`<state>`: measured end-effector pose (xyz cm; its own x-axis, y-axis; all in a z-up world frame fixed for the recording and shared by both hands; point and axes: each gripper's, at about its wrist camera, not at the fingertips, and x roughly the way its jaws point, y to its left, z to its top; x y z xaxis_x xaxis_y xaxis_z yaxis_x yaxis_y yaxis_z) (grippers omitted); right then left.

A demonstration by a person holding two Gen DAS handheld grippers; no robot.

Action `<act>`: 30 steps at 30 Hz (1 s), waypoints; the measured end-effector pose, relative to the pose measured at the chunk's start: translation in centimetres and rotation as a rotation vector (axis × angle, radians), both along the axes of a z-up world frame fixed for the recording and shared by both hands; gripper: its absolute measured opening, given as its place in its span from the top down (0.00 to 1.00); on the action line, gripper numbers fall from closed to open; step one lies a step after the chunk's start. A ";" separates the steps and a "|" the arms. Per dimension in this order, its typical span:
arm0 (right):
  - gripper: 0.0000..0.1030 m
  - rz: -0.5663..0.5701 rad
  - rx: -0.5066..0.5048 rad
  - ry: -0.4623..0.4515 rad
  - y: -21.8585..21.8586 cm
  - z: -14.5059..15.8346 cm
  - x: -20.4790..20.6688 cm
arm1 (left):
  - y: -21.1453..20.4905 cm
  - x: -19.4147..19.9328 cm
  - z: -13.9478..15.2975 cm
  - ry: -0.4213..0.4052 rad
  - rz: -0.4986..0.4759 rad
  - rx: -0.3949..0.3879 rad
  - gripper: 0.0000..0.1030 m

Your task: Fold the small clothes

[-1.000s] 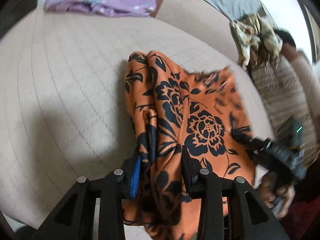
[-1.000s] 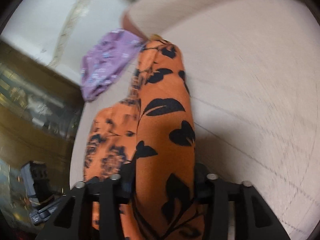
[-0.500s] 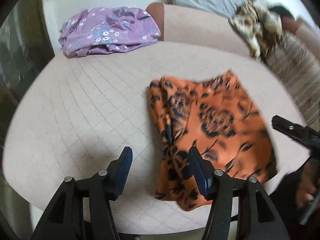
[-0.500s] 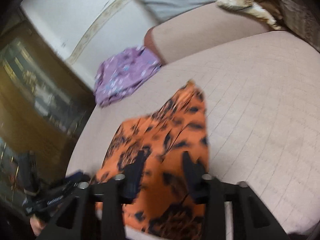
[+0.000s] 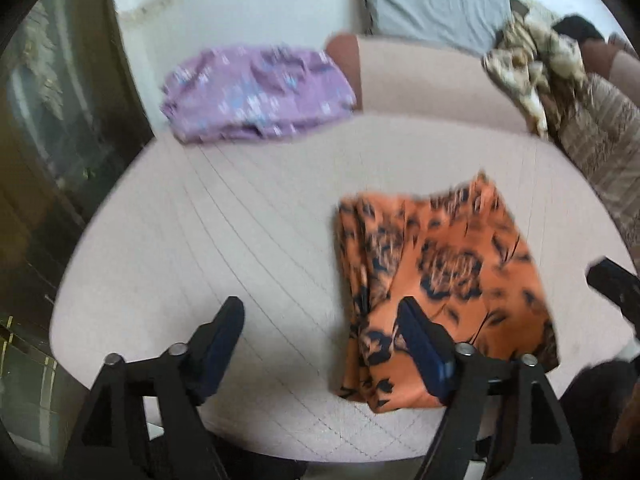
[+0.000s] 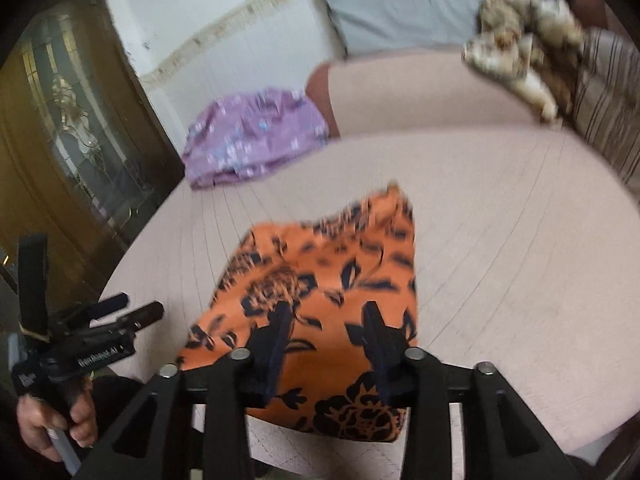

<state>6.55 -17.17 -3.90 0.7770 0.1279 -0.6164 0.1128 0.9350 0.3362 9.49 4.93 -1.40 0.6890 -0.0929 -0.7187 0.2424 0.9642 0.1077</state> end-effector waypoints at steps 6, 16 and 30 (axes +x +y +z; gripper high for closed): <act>0.35 -0.065 -0.109 -0.114 1.3 5.0 -3.2 | -0.2 -2.4 5.4 -0.138 0.034 -0.024 0.12; 0.35 -0.098 -0.148 -0.146 2.2 7.8 -6.2 | -0.3 -5.5 10.7 -0.300 0.126 0.003 0.05; 0.35 -0.074 -0.196 -0.209 3.5 10.0 -8.4 | 0.3 -7.9 14.6 -0.385 0.165 0.002 0.05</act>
<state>-1.87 -13.68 6.13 0.8927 -0.0402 -0.4489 0.1308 0.9762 0.1728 1.63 5.21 13.19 0.9128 0.0419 -0.4061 0.0268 0.9865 0.1618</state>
